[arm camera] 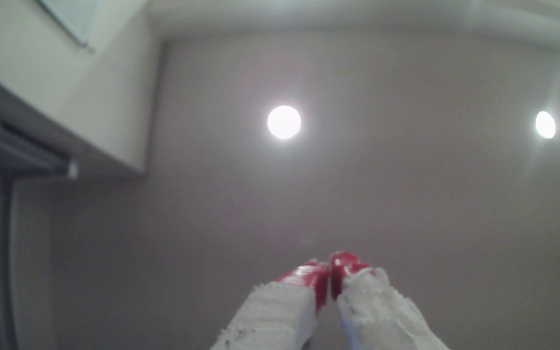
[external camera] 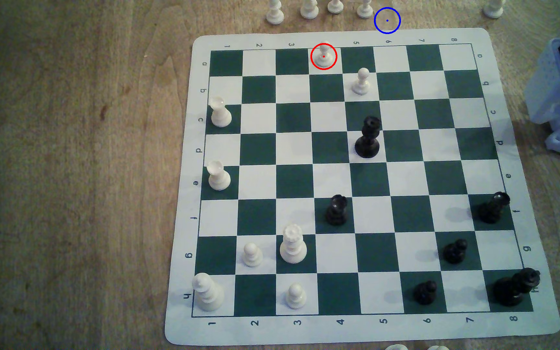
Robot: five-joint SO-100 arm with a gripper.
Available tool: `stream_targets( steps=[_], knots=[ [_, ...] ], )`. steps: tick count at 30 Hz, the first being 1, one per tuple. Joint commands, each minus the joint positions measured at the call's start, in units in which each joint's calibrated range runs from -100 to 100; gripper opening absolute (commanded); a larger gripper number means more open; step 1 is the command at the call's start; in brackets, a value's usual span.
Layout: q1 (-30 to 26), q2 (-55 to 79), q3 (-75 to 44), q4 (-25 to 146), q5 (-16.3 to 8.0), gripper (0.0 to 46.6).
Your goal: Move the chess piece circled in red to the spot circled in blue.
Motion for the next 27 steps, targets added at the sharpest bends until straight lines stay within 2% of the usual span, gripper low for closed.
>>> stream_targets(
  steps=[1, 8, 9, 10, 14, 16, 18, 21, 25, 27],
  knots=[
    [1.30, -0.28, 0.81, 9.10, -0.24, 0.2],
    [12.09, -0.20, 0.90, 38.91, -0.49, 0.2],
    [16.86, -0.20, 0.81, 50.54, -0.29, 0.2],
    [19.28, -0.20, 0.81, 56.44, -0.20, 0.2],
    [24.99, -0.28, 0.81, 86.66, -0.49, 0.5],
    [25.31, -0.20, 0.81, 94.03, -1.61, 2.0],
    [22.34, 0.99, -1.82, 106.56, -0.98, 9.3],
    [20.15, 8.46, -11.52, 117.37, -0.78, 10.5],
    [17.25, 22.04, -30.10, 133.92, -0.98, 10.7],
    [14.04, 29.09, -38.17, 140.88, -1.03, 11.8]
  ],
)
